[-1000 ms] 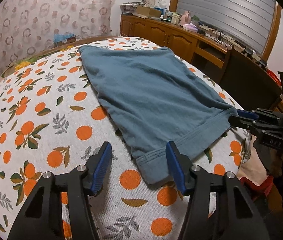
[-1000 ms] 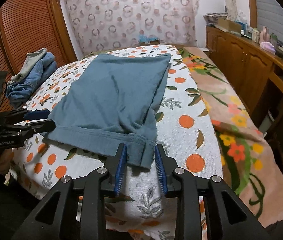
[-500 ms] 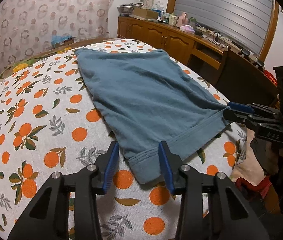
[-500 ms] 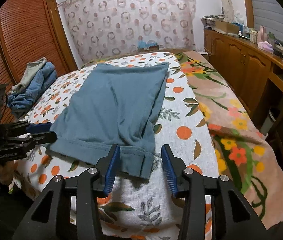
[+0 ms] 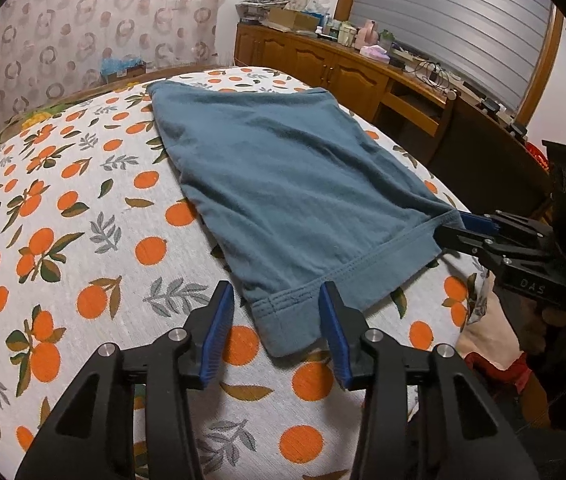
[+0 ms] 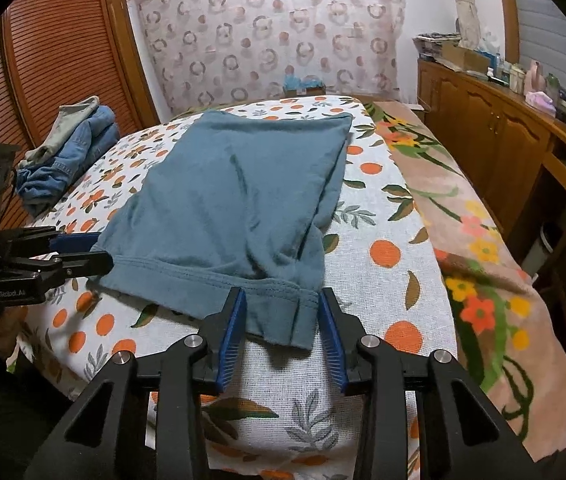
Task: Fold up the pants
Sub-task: 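Grasp the hem with the left tool and lift the shorts while the right tool holds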
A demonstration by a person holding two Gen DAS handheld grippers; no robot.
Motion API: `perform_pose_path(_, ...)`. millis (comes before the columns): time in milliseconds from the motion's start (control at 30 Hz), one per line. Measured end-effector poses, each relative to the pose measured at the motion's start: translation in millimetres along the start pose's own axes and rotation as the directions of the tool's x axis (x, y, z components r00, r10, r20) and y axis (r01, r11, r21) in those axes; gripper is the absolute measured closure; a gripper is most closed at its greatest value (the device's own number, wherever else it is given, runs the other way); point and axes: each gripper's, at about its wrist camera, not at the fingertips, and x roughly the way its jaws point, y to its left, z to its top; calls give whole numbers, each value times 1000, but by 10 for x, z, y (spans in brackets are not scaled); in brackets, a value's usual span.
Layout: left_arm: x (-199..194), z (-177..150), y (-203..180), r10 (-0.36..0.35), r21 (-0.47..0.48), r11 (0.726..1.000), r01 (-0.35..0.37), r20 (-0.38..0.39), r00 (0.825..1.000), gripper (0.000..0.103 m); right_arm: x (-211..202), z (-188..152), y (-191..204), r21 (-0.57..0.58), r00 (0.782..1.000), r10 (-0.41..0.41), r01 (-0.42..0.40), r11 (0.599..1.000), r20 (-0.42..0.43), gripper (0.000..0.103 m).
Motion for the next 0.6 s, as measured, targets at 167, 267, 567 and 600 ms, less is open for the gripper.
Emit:
perform_pose_path(167,-5,-15,-8,-4,-9,1000,4,4,1000,58,-8,2,-34,-2,1000,15,-15,1000,-1,72)
perform_pose_path(267,-11,-10,2,8,-31,999,-8,2,1000,58,-2,2,-41,3,1000,28,-28,1000,-2,75)
perform_pose_path(567,-20,-8,-16,-6,-11,1000,6,3,1000,83,-16,17,-25,3,997,76,-76,997,6,90)
perform_pose_path(600,-38,1,-13,-11,-12,1000,11,9,1000,86,-19,21,-20,4,997,81,-81,997,9,90)
